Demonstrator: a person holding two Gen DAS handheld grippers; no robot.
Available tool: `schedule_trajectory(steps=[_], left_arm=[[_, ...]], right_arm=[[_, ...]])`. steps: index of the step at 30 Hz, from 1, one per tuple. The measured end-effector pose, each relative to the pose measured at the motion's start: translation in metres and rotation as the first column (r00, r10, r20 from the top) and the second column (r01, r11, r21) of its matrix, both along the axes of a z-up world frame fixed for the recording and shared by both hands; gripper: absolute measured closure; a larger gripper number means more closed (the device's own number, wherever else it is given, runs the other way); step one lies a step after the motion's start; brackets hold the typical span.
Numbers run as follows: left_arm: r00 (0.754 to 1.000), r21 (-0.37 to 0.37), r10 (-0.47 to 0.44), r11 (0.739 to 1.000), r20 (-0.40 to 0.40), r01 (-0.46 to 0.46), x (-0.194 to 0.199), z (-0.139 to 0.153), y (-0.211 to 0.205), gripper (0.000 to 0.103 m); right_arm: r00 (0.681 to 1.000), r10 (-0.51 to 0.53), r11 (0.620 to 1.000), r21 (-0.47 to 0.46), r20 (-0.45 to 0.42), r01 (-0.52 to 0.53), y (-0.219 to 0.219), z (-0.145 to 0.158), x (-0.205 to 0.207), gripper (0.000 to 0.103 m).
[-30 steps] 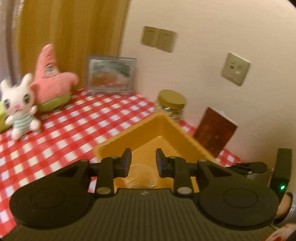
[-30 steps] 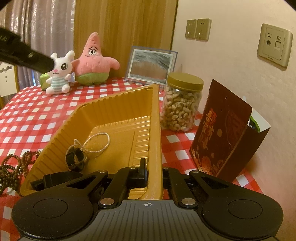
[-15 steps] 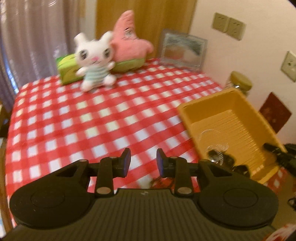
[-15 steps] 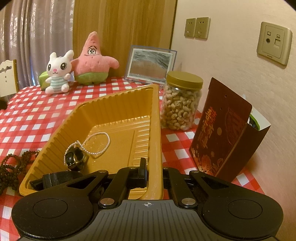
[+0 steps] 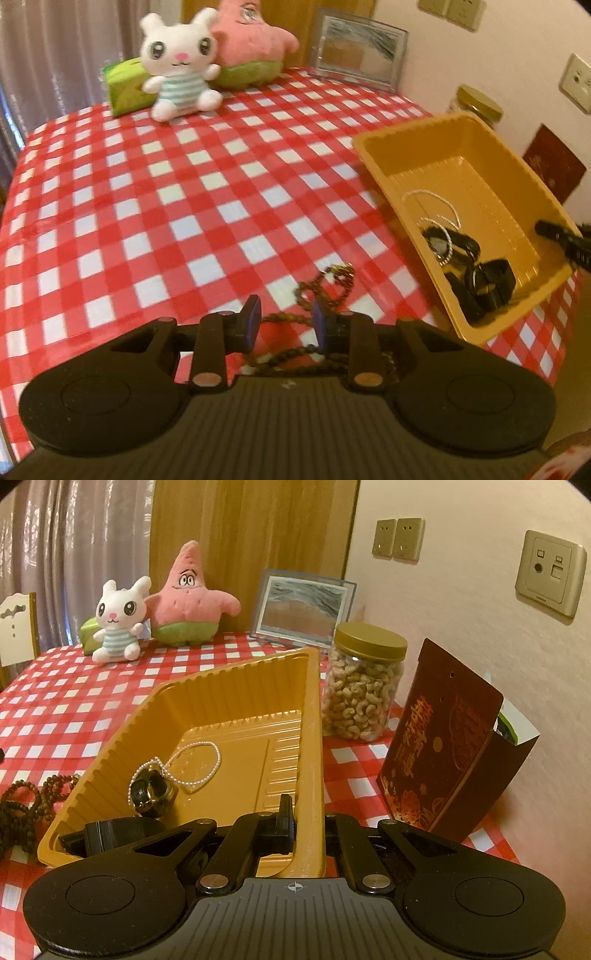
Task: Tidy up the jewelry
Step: 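Grasp the gold chain piece from the pile with the left tool, then carry the gold chain into the tray and open the left tool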
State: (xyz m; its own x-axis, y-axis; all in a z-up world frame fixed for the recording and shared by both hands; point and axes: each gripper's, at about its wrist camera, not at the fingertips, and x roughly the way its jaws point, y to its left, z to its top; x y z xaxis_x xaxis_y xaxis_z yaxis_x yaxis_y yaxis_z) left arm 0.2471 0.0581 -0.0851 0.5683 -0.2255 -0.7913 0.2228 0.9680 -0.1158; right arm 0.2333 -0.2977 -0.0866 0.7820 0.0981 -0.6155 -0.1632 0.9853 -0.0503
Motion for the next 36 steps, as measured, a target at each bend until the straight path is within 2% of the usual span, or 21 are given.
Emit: schedule_trajectory(steps=[9, 25, 28, 32, 36], left_arm=[[0.998, 0.006, -0.064, 0.998, -0.001, 0.064, 0.012, -0.023, -0.032, 0.076], [1.0, 0.023, -0.018, 1.0, -0.022, 0.018, 0.045, -0.048, -0.045, 0.078], [1.0, 0.038, -0.024, 0.999, -0.014, 0.025, 0.047, -0.05, -0.047, 0.083], [0.999, 0.086, -0.054, 0.995, 0.003, 0.053, 0.046, -0.051, -0.052, 0.098], [0.997, 0.121, -0.072, 0.99, 0.019, 0.069, 0.04, -0.052, -0.056, 0.099]], right_arm=[[1.0, -0.009, 1.0, -0.009, 0.0, 0.009, -0.002, 0.002, -0.003, 0.1], [1.0, -0.029, 0.999, -0.017, -0.009, 0.029, -0.006, 0.002, -0.001, 0.1], [0.999, -0.031, 0.999, -0.016, -0.011, 0.03, -0.007, 0.002, 0.0, 0.1], [0.999, -0.034, 0.999, -0.015, -0.012, 0.034, -0.007, 0.001, 0.0, 0.1], [0.999, -0.037, 0.999, -0.013, -0.013, 0.037, -0.007, 0.001, 0.0, 0.1]])
